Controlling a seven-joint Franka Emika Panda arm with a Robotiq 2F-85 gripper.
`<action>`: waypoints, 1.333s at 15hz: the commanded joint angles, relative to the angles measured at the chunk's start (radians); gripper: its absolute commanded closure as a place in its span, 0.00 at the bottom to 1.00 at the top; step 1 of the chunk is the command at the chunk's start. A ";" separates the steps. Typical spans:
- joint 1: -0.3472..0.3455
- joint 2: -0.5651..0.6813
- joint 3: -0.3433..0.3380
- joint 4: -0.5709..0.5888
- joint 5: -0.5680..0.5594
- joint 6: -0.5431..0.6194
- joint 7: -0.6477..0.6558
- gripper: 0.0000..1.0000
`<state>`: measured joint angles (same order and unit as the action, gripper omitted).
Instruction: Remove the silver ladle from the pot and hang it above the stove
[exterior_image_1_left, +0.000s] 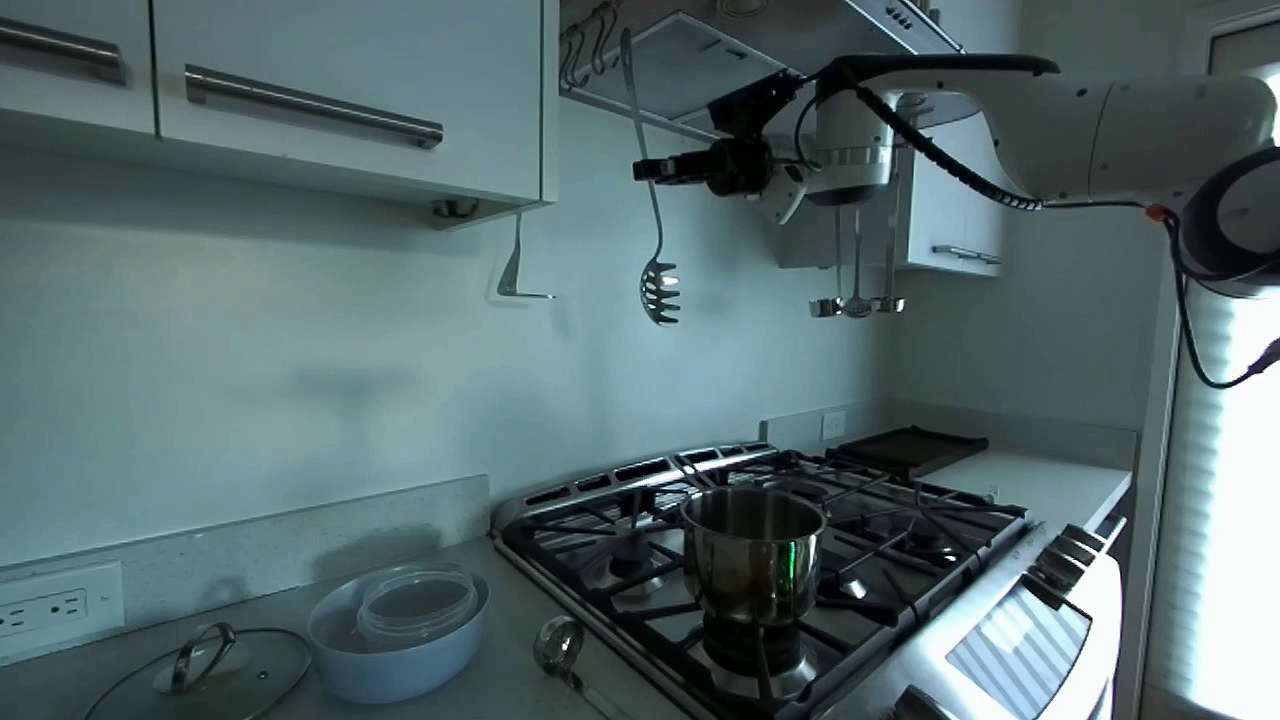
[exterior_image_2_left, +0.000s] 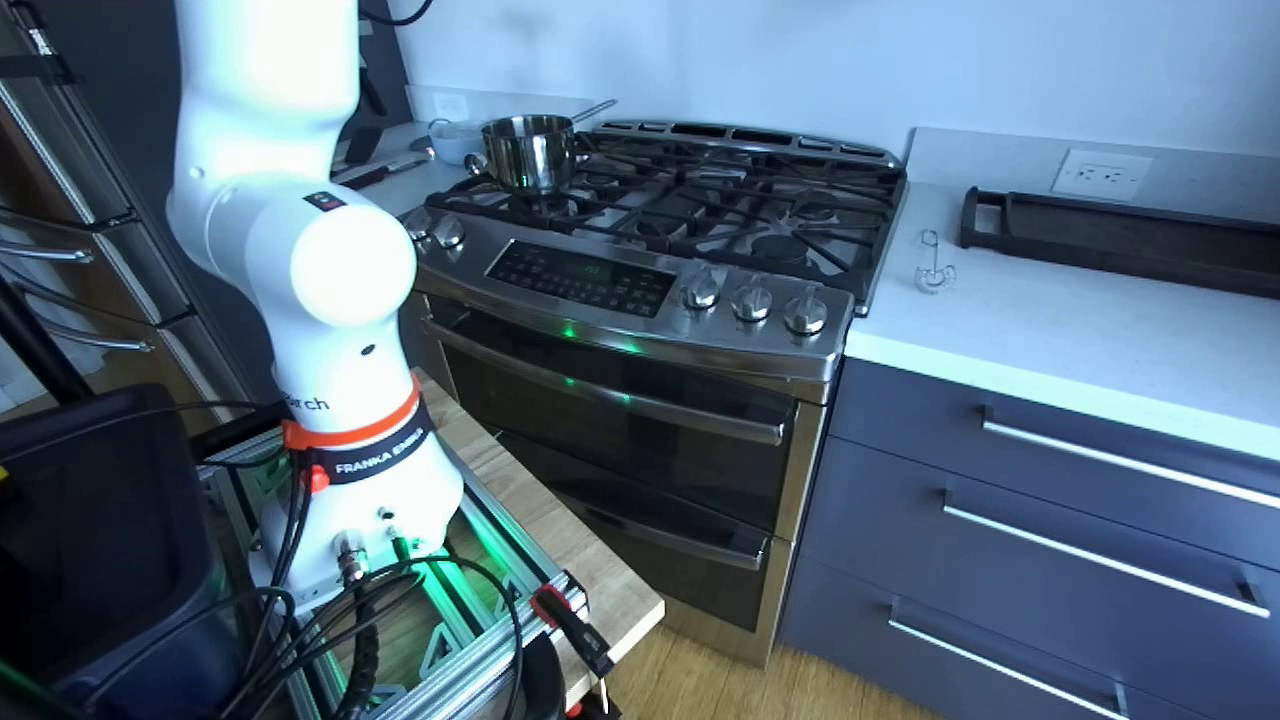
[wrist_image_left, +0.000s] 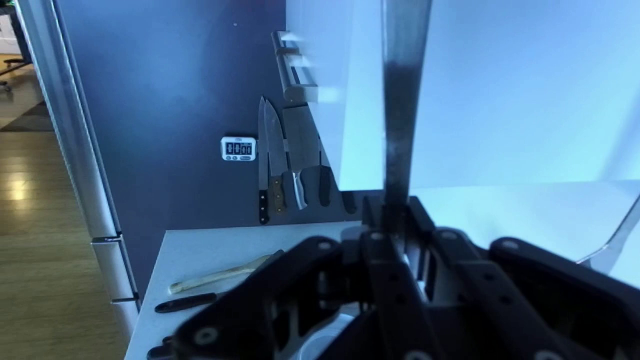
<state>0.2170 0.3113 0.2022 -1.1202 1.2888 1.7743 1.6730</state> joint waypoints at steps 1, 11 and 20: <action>0.006 0.029 -0.001 0.055 -0.024 -0.032 0.021 0.97; 0.028 0.087 0.000 0.123 -0.055 -0.003 0.033 0.97; 0.044 0.126 0.006 0.207 -0.065 -0.005 0.037 0.97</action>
<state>0.2552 0.4113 0.2044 -0.9699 1.2463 1.7672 1.6776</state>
